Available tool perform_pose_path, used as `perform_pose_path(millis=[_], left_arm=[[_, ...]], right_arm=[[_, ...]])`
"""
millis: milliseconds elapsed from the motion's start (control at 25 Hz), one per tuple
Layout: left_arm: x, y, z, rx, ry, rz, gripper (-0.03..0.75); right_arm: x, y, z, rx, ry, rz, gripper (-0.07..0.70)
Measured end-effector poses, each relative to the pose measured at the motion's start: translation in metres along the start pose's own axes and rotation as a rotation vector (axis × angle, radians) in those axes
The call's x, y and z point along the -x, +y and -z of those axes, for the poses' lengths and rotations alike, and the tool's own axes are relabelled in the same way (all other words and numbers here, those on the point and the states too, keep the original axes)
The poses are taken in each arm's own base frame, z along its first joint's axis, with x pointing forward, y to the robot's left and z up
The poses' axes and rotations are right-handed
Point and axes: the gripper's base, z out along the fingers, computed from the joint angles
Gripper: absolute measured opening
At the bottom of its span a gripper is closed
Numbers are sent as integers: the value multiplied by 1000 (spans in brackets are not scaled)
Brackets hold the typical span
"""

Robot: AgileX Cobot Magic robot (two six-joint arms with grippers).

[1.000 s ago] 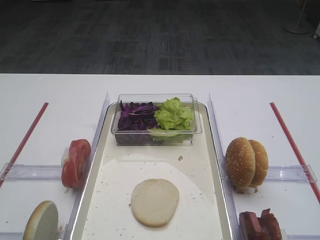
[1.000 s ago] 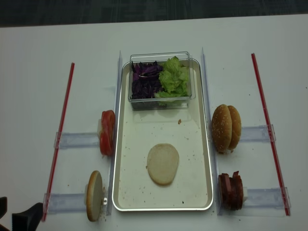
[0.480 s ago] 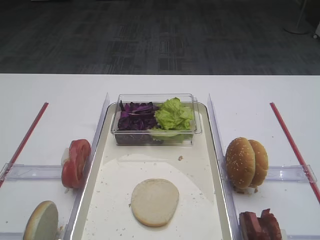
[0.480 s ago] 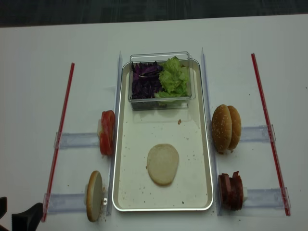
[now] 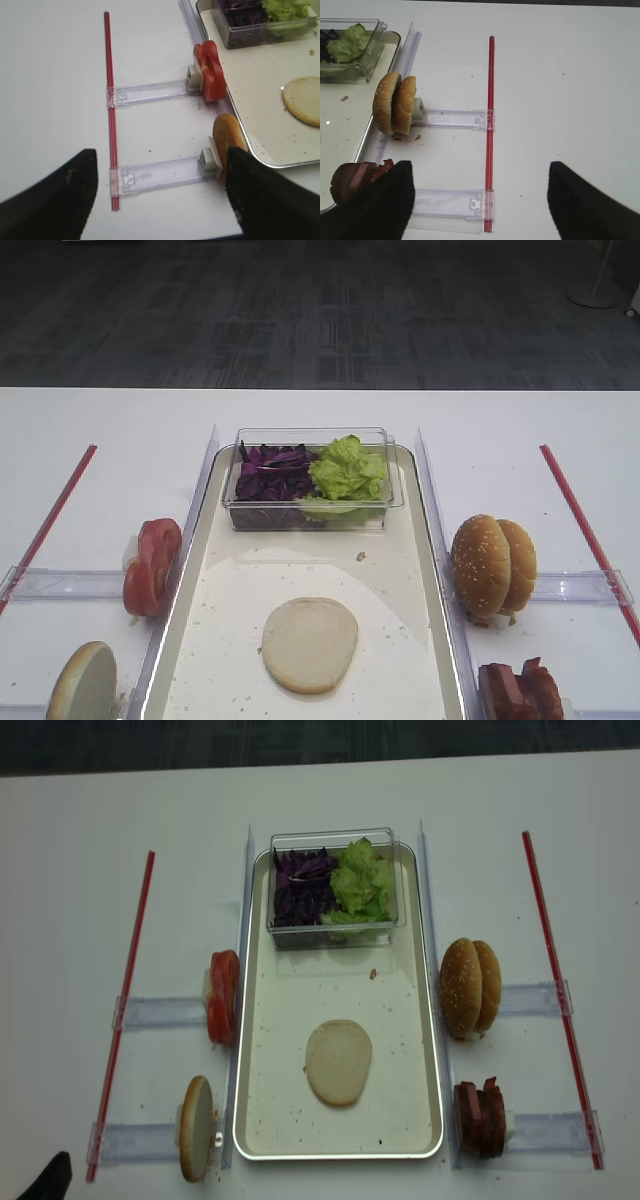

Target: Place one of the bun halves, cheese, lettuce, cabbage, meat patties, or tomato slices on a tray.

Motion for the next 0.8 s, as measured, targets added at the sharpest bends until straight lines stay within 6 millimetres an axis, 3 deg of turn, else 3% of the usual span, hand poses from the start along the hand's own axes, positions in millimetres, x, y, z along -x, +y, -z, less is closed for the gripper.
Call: perform_pose_path(millis=[800], left_arm=[[-1, 0, 1, -2, -7, 0, 493]], right_arm=[[0, 0, 0, 0, 0, 0, 571]])
